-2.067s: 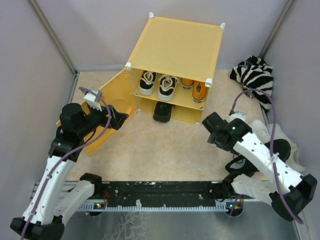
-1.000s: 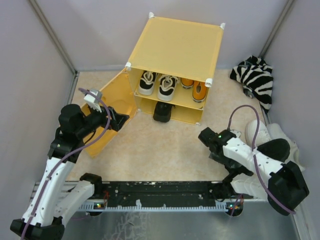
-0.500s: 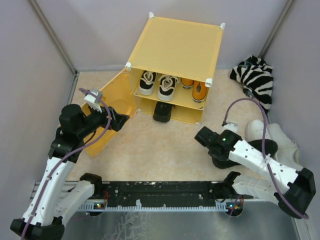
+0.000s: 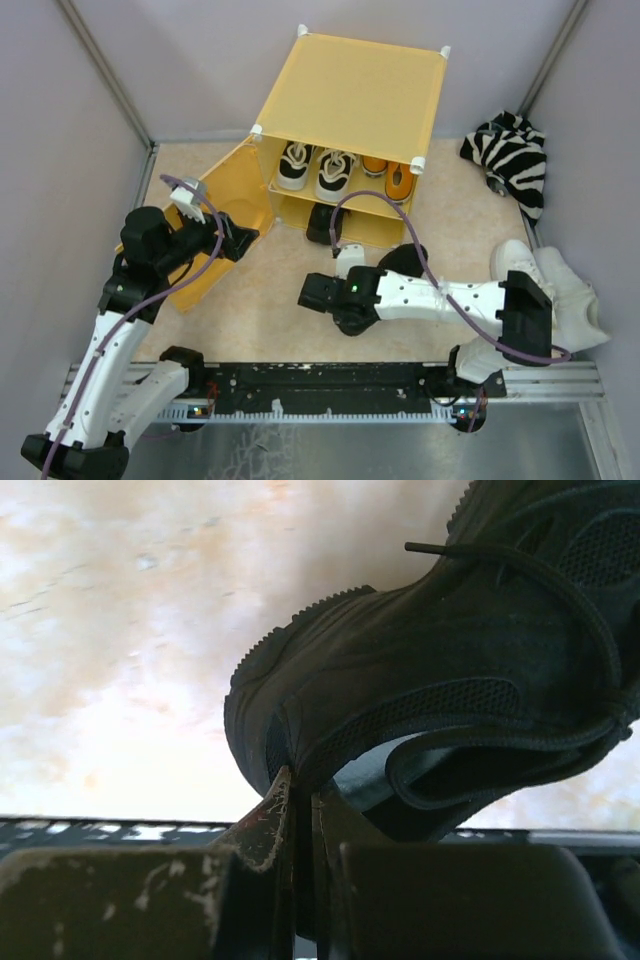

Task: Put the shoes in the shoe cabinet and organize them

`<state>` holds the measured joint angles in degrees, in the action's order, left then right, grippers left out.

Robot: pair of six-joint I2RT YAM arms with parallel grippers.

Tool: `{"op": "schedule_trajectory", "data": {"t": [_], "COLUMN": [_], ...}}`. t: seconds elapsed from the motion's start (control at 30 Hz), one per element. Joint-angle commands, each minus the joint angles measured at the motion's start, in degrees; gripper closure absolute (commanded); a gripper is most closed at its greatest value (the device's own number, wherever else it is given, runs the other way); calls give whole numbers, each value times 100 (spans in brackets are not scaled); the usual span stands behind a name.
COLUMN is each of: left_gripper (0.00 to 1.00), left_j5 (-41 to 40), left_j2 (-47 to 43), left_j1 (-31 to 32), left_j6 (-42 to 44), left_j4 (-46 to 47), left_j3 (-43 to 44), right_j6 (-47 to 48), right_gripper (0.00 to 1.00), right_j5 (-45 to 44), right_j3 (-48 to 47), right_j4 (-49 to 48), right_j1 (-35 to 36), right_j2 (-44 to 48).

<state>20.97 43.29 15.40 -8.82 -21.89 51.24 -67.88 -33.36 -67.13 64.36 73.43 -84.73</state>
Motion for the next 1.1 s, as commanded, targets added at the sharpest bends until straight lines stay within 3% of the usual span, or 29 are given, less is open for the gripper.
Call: {"op": "schedule_trajectory", "data": {"t": [0.0,0.3,0.67,1.07], "left_gripper": [1,1,1,1], "left_j5": [11,-73,-229,-286], "left_j2": [-21,-133,20,359], "left_j1": [30,26,33,33], "left_j6": [12,11,56,81], "left_j4": [62,44,18,52], "left_j3": [140,99,62,100], "right_j6": [1040,2555,4526,5391], "right_gripper": [100,100,100,100], "right_j5": [257,1347,484,-511], "right_j3": [-264,-486,-879,-1187], "right_j4": [-1311,-2887,-2908,-3039], "right_j1": [124,242,-674,-1240], "right_j2": [74,-403,-940,-945]}}
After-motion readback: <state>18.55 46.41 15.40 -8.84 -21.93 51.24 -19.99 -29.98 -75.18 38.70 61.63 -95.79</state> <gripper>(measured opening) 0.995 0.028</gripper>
